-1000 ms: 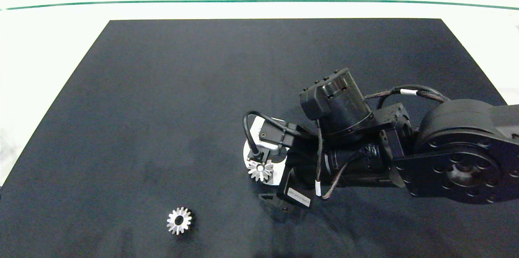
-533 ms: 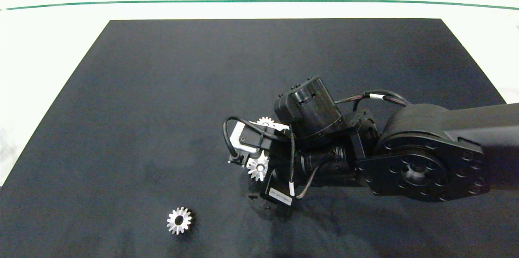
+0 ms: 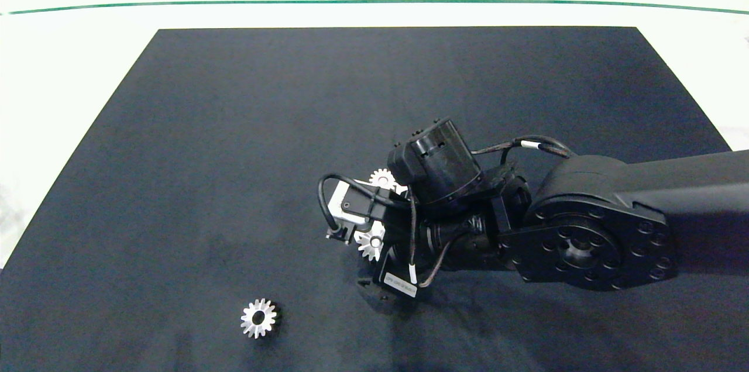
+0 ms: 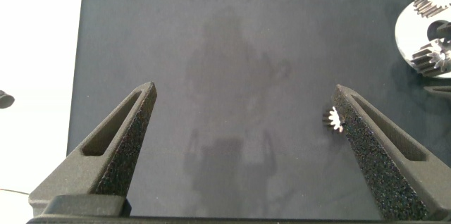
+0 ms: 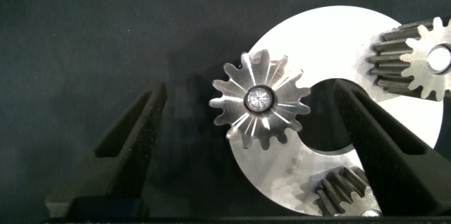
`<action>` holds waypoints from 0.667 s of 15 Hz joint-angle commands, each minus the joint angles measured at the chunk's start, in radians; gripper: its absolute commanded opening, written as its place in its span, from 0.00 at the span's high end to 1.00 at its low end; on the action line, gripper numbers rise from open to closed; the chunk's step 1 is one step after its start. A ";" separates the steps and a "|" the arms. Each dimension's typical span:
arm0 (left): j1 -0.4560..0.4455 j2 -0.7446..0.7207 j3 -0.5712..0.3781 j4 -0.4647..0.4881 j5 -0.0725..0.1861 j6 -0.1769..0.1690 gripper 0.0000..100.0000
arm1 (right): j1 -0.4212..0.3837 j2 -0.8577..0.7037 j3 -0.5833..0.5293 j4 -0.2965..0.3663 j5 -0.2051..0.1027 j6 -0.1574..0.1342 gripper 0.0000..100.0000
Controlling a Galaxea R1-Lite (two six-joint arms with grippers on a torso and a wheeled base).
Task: Remove an incorrectly installed larger gear and replace it with the correct smaller gear
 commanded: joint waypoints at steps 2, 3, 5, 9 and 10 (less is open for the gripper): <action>0.000 -0.001 0.000 0.002 0.001 0.000 0.00 | 0.001 -0.001 -0.003 0.001 -0.004 -0.003 0.13; 0.000 -0.001 -0.001 0.002 0.001 0.000 0.00 | -0.001 0.002 -0.005 -0.001 -0.009 -0.003 0.15; 0.000 -0.003 -0.001 0.002 0.001 -0.001 0.00 | 0.001 0.011 -0.009 -0.002 -0.015 -0.003 0.19; 0.000 -0.001 -0.001 0.002 0.001 -0.001 0.00 | 0.001 0.014 -0.009 -0.002 -0.016 -0.003 0.28; 0.000 -0.001 0.000 0.002 0.001 -0.001 0.00 | 0.001 0.014 -0.009 -0.002 -0.016 -0.005 0.30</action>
